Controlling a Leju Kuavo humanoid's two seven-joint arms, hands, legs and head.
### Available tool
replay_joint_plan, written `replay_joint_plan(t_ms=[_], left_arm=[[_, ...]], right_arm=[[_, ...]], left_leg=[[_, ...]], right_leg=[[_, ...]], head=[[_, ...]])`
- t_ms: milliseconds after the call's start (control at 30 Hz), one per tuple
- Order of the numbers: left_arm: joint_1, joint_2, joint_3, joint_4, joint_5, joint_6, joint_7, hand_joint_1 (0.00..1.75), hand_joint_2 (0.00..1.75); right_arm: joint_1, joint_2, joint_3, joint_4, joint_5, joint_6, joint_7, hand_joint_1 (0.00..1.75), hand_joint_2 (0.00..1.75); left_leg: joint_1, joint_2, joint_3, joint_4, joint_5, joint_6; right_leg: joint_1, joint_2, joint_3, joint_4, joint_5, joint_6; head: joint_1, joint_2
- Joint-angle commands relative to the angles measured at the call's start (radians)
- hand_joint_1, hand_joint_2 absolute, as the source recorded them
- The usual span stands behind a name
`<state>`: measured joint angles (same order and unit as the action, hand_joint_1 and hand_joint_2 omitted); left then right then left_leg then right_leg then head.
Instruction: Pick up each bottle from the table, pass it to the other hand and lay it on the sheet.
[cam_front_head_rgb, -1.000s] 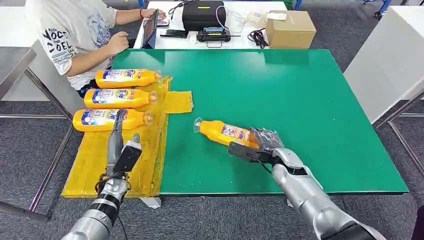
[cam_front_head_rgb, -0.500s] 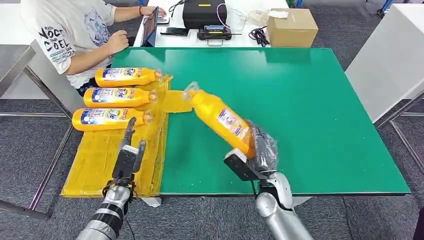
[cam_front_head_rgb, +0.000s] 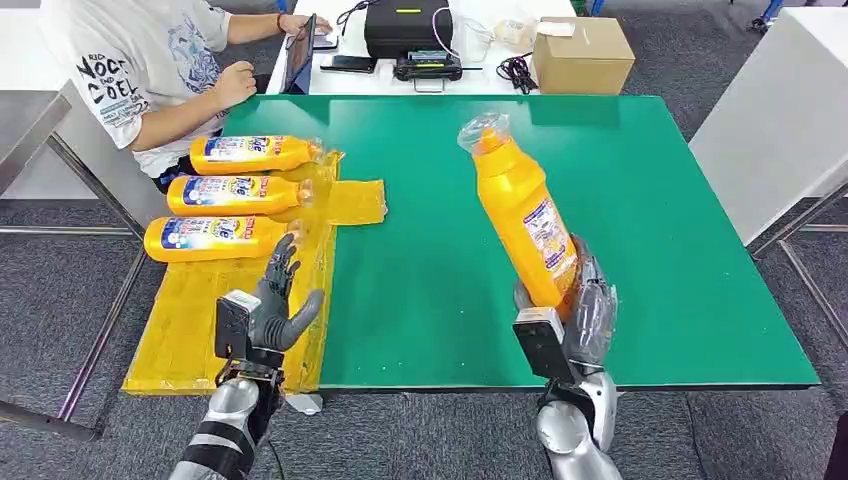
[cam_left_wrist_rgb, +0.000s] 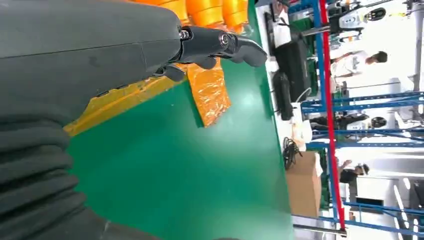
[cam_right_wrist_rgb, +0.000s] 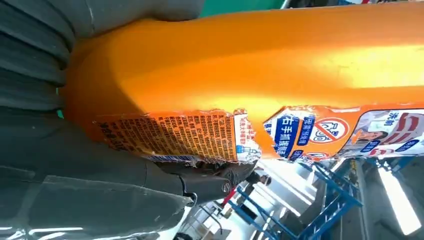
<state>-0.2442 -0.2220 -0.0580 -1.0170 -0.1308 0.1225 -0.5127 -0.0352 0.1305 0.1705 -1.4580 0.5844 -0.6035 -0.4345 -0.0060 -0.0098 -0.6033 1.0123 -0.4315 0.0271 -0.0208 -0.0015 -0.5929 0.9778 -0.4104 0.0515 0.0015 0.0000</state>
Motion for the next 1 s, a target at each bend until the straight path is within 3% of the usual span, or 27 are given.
replay_joint_plan(t_ms=[33,233,333,433,600,1000], left_arm=[[0.008,0.035,-0.081,-0.068,0.145,-0.176,0.025,0.0,1.75],[0.047,0.044,-0.173,-0.129,0.171,-0.26,0.053,0.0,1.75],[0.042,0.041,-0.178,-0.117,0.174,-0.262,0.054,0.0,1.75],[0.025,0.027,-0.185,-0.049,0.24,-0.326,0.091,0.0,1.75],[0.012,0.015,-0.232,0.007,0.255,-0.367,0.095,0.0,1.75],[0.003,0.016,-0.239,0.06,0.255,-0.35,0.115,0.0,1.75]], right_arm=[[-0.017,0.01,-0.045,0.064,-0.025,0.048,-0.029,1.75,1.75],[-0.035,0.048,0.048,0.248,0.014,0.152,-0.046,1.75,1.75],[-0.045,0.064,0.064,0.283,0.024,0.135,-0.049,1.75,1.75],[-0.091,0.077,0.171,0.412,0.071,0.195,-0.026,1.75,1.75],[-0.143,0.124,0.27,0.605,0.108,0.175,-0.03,1.75,1.75],[-0.179,0.152,0.335,0.676,0.117,0.172,-0.008,1.75,1.75]], left_leg=[[0.001,0.001,0.004,0.0,-0.002,-0.002],[0.001,0.002,0.003,-0.001,-0.001,-0.001],[0.001,0.002,0.002,-0.001,-0.001,-0.001],[0.001,0.003,0.002,-0.001,-0.001,-0.001],[0.002,0.004,0.003,-0.002,-0.001,-0.001],[0.001,0.002,0.003,-0.001,-0.001,-0.002]], right_leg=[[0.002,0.0,0.004,-0.001,-0.001,-0.002],[0.001,0.002,0.004,-0.002,0.0,-0.002],[0.001,0.002,0.003,-0.001,0.0,-0.002],[0.001,0.003,0.002,-0.001,0.0,-0.002],[0.002,0.003,0.003,-0.001,0.0,-0.002],[0.001,0.002,0.003,-0.001,-0.001,-0.002]], head=[[0.0,0.0],[0.0,0.0],[0.0,0.0],[0.0,0.0],[0.0,0.0],[0.0,0.0]])
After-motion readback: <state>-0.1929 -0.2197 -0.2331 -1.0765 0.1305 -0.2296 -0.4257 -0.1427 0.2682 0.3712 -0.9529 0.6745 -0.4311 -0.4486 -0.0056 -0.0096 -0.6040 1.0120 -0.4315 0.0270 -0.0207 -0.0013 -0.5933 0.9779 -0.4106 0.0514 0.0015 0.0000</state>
